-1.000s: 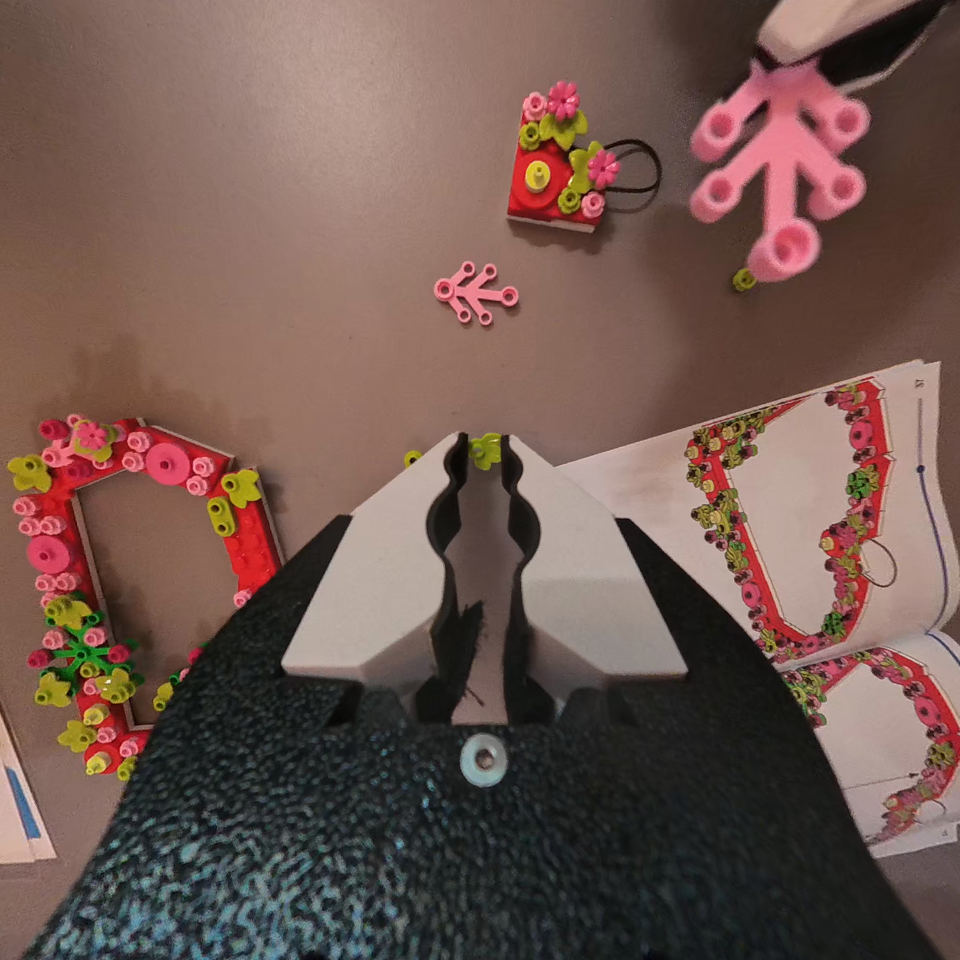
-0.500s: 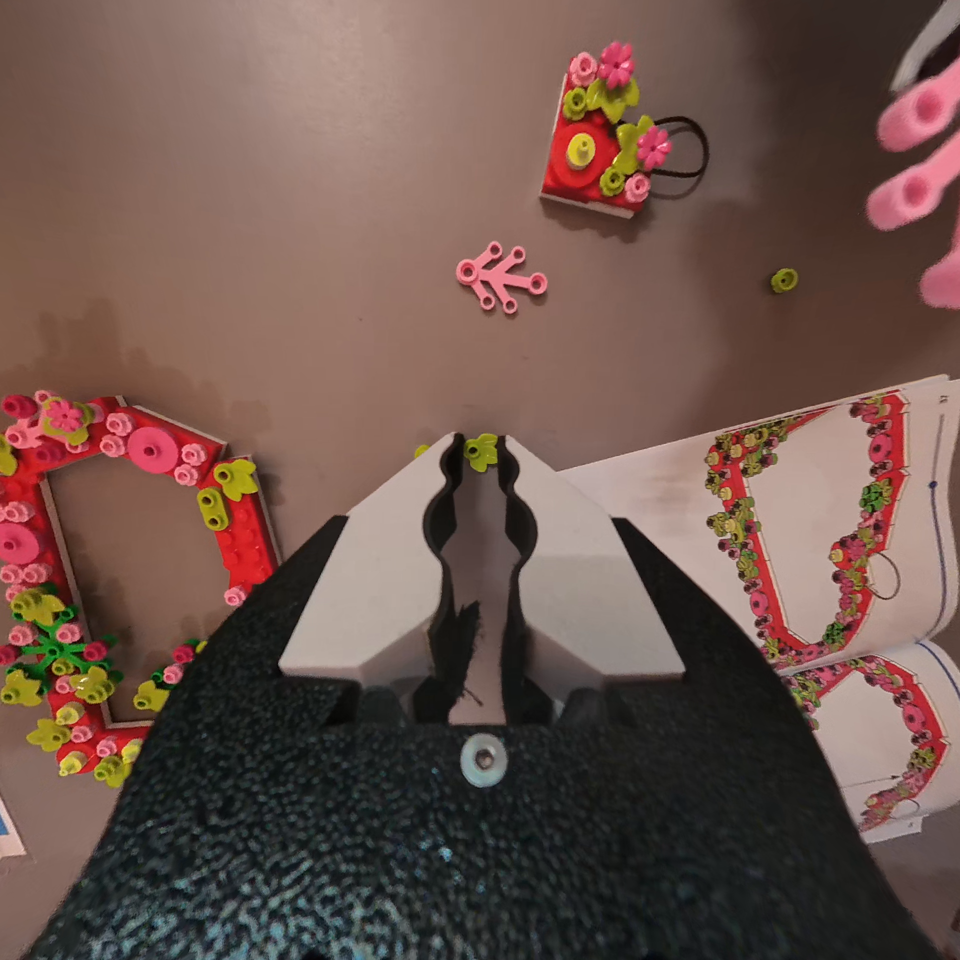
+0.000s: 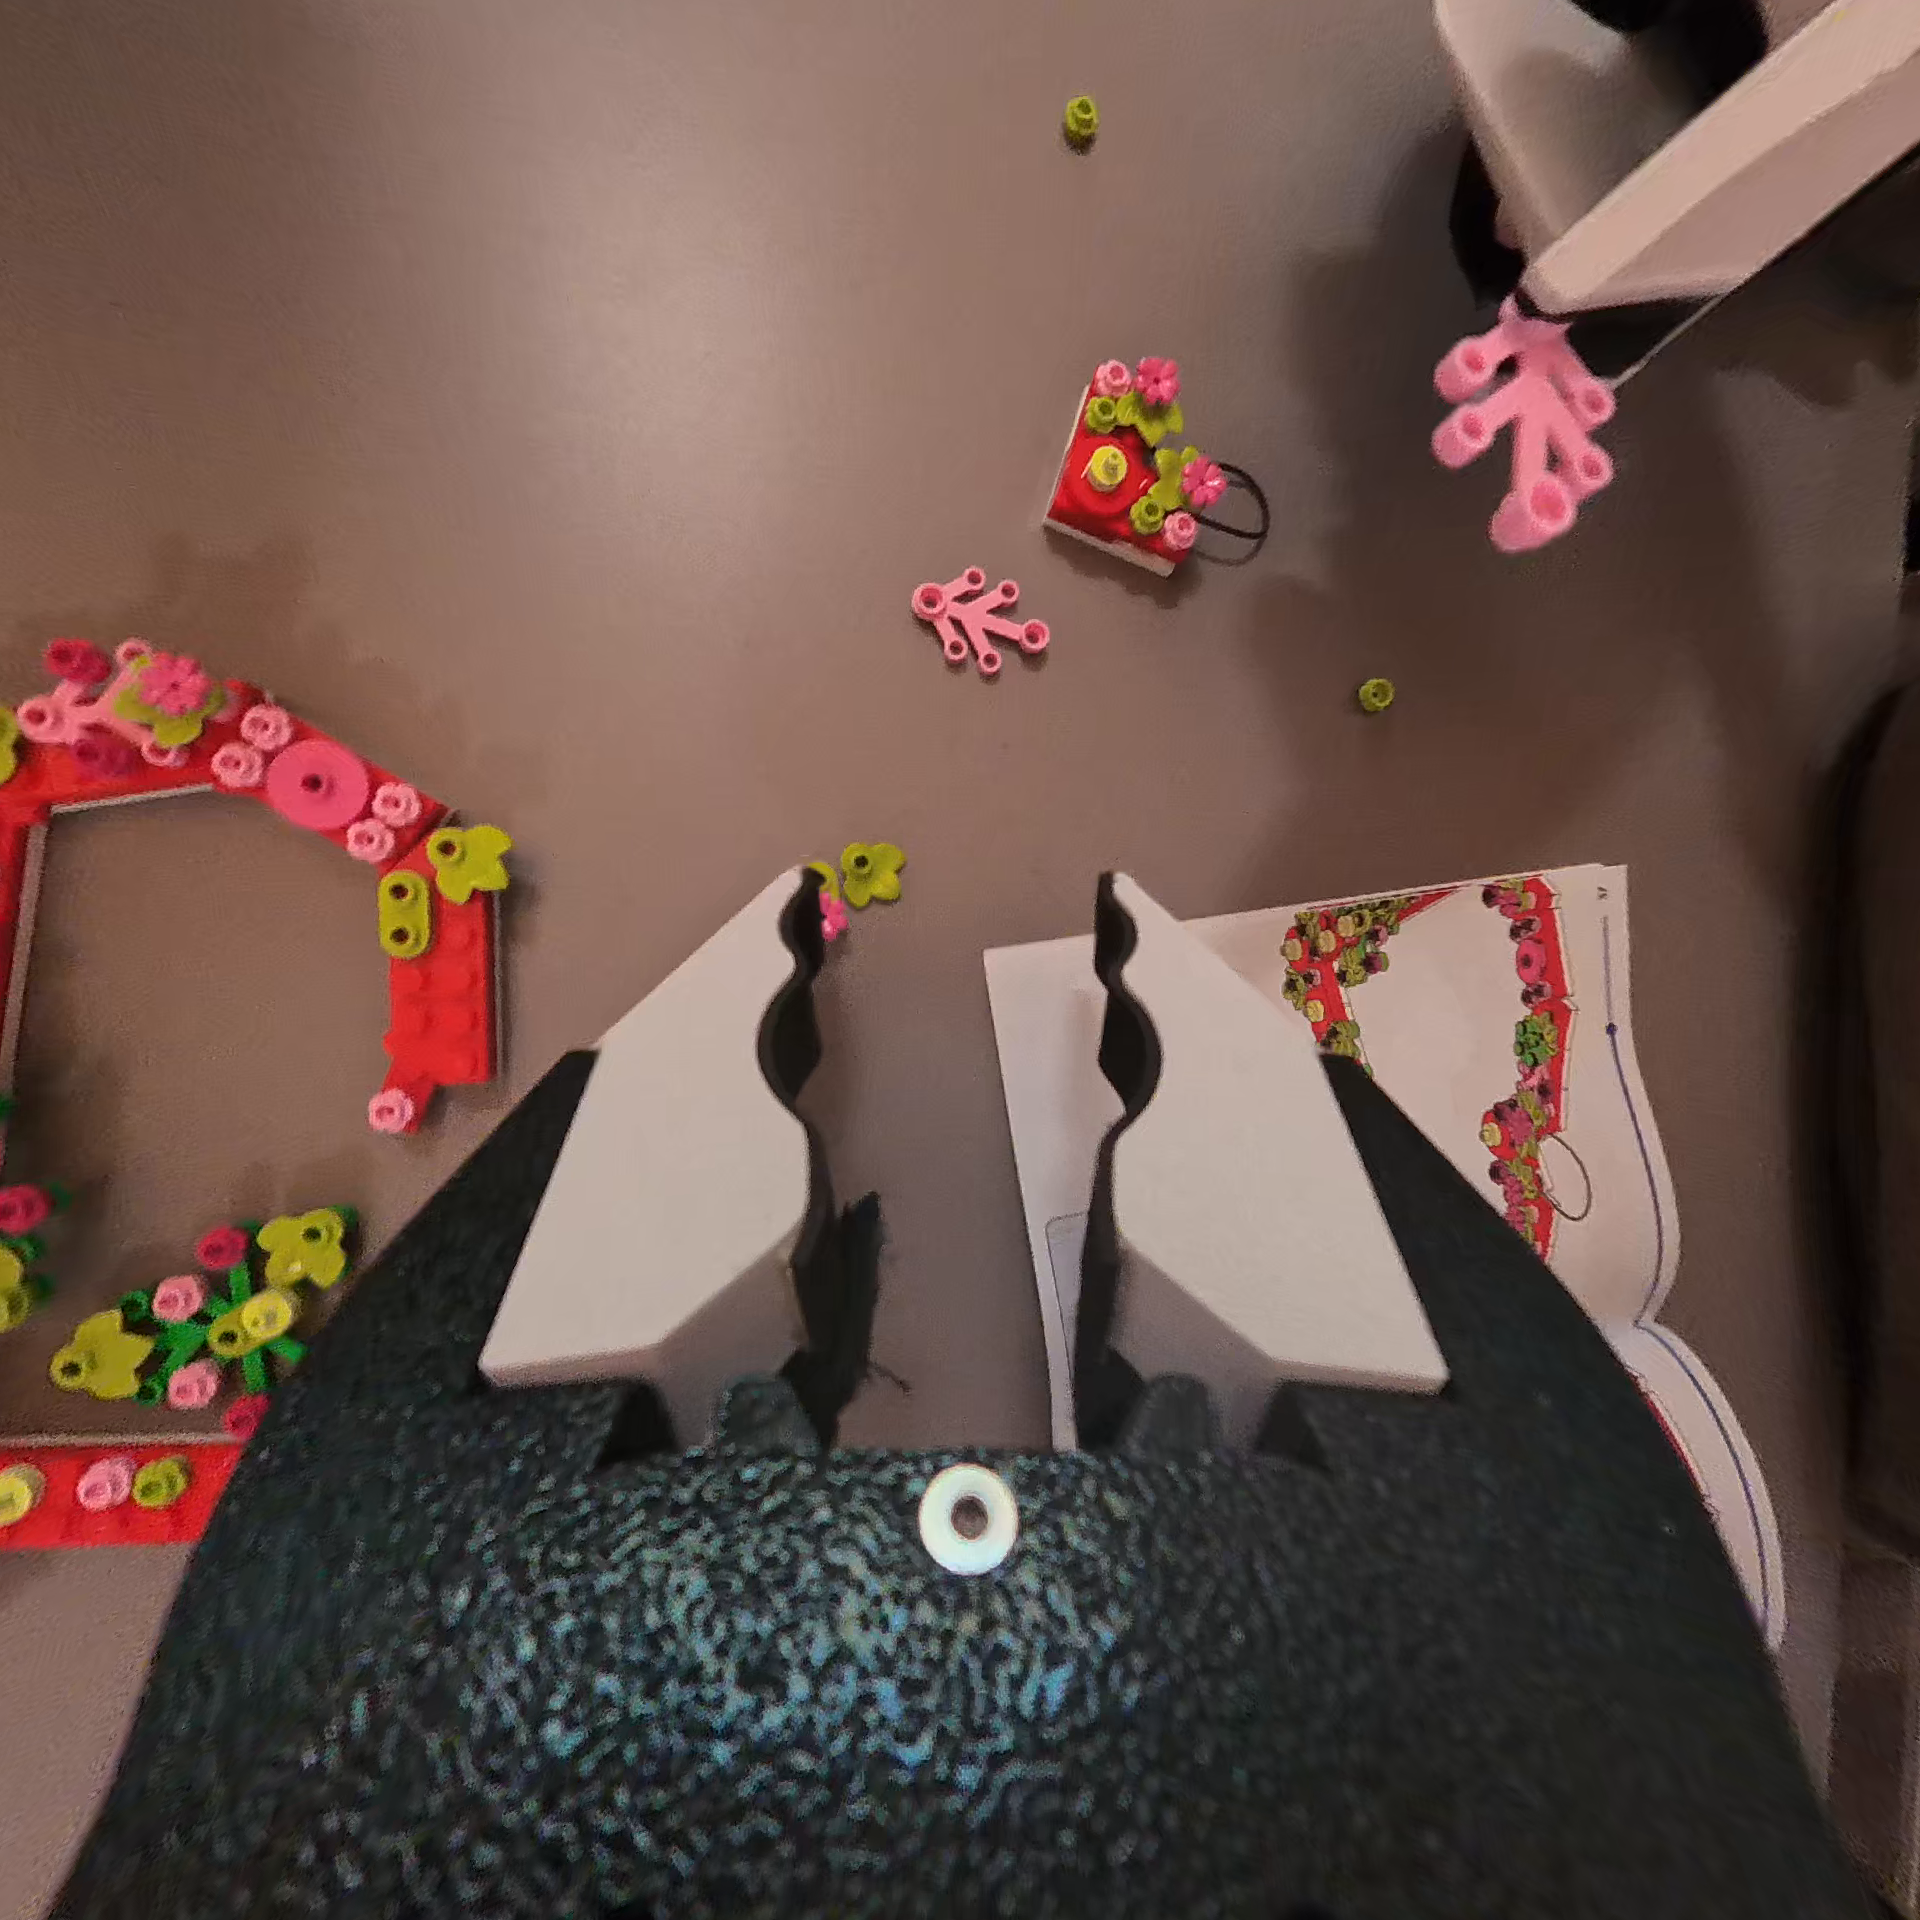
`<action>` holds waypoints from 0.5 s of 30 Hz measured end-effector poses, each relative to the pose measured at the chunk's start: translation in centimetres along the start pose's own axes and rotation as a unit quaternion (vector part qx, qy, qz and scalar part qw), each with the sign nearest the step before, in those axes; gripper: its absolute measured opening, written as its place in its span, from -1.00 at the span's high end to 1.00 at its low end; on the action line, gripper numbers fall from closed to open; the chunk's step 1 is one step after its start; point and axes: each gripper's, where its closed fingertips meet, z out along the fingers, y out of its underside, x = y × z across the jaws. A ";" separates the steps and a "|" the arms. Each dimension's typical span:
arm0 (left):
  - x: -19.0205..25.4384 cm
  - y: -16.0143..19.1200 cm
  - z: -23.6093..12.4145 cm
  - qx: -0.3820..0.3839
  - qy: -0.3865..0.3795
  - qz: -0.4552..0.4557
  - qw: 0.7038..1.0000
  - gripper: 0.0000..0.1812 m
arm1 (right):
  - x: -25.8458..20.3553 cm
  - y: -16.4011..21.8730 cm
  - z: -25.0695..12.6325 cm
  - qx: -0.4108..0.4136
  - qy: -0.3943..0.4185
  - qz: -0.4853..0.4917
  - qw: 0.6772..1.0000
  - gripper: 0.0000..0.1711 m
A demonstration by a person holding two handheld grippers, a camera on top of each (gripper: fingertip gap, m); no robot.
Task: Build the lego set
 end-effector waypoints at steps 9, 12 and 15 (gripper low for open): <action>5.4 -4.3 -4.5 0.245 -0.073 0.071 0.964 0.38 | -0.1 -1.1 0.0 0.010 0.001 -0.039 0.999 0.97; 7.0 -4.3 -4.1 0.257 -0.096 0.071 0.959 0.42 | -0.2 -2.0 0.0 0.023 0.007 -0.052 0.998 0.97; 8.3 -4.5 -3.5 0.269 -0.086 0.066 0.957 0.47 | -0.2 -2.7 0.0 0.033 0.010 -0.064 0.997 0.97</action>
